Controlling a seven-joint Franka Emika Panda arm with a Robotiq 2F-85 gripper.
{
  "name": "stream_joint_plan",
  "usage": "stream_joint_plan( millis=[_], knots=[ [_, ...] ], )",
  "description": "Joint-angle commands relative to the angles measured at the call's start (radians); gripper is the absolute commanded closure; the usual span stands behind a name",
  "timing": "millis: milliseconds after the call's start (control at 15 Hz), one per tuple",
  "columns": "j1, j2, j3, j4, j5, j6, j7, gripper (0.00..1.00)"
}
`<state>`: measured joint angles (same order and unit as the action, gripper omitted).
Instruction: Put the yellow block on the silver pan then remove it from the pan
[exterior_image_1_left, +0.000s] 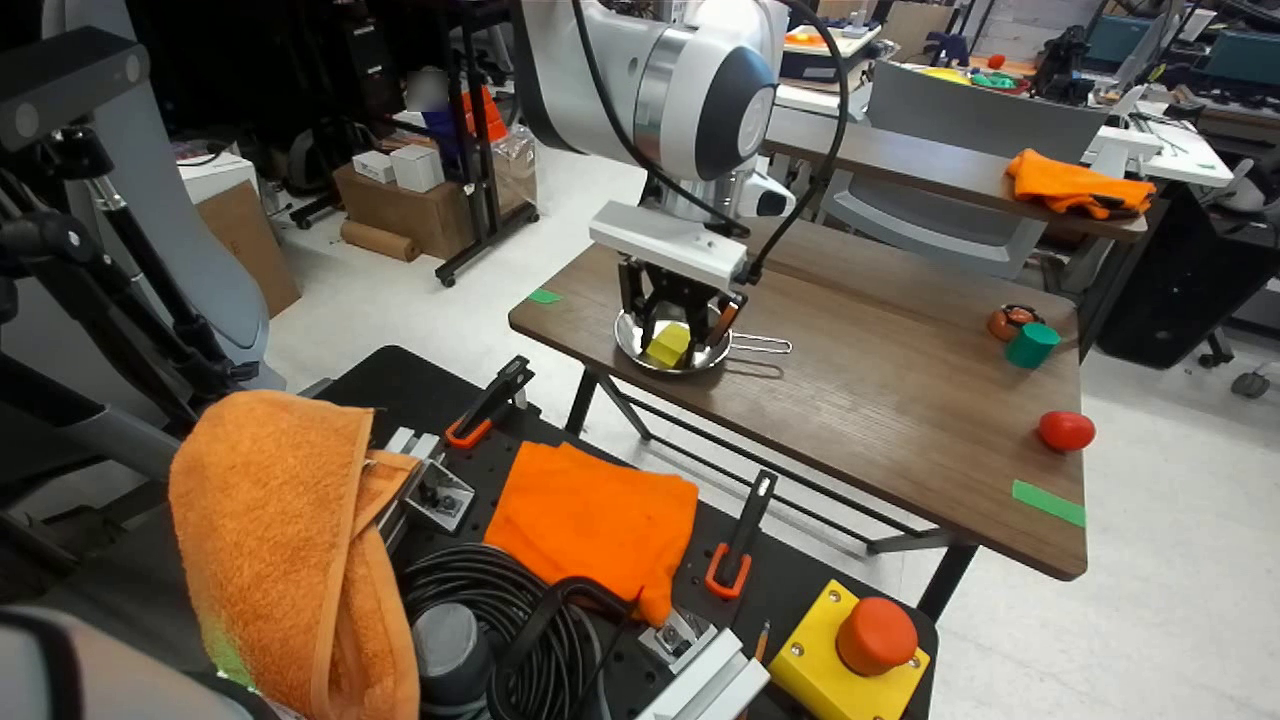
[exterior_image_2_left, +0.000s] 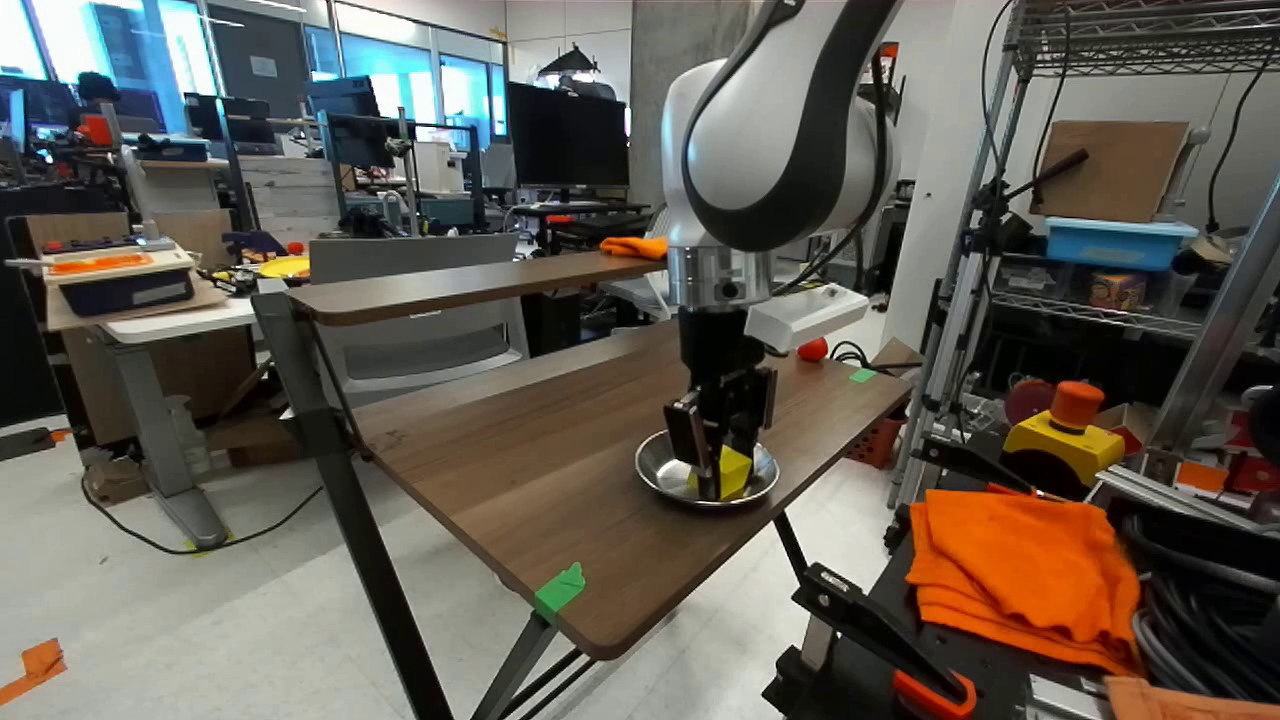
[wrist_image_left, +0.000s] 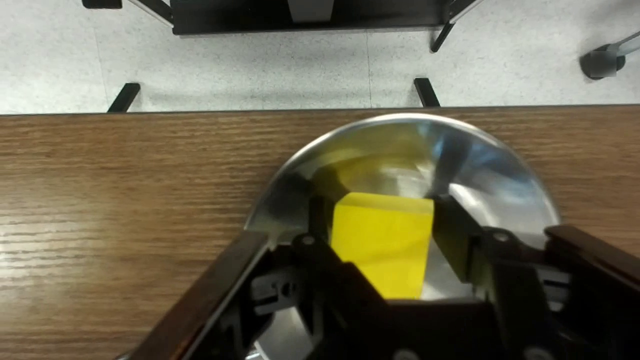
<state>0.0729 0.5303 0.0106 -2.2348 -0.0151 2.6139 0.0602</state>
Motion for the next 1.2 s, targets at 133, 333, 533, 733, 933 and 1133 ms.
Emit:
stream_joint_plan(
  millis=[133,333,533,733,933,1133],
  knots=[
    [0.006,-0.002,-0.011,0.005,-0.02,-0.003,0.002,0.83],
    [0.012,-0.017,-0.014,-0.001,-0.028,-0.007,0.006,0.83],
    [0.02,-0.038,-0.015,-0.004,-0.043,-0.014,0.012,0.83],
    [0.033,-0.074,-0.025,-0.017,-0.074,-0.018,0.024,0.83],
    [0.034,-0.124,-0.043,-0.04,-0.095,-0.009,0.05,0.83],
    [0.022,-0.196,-0.083,-0.064,-0.114,-0.003,0.089,0.83]
  ],
)
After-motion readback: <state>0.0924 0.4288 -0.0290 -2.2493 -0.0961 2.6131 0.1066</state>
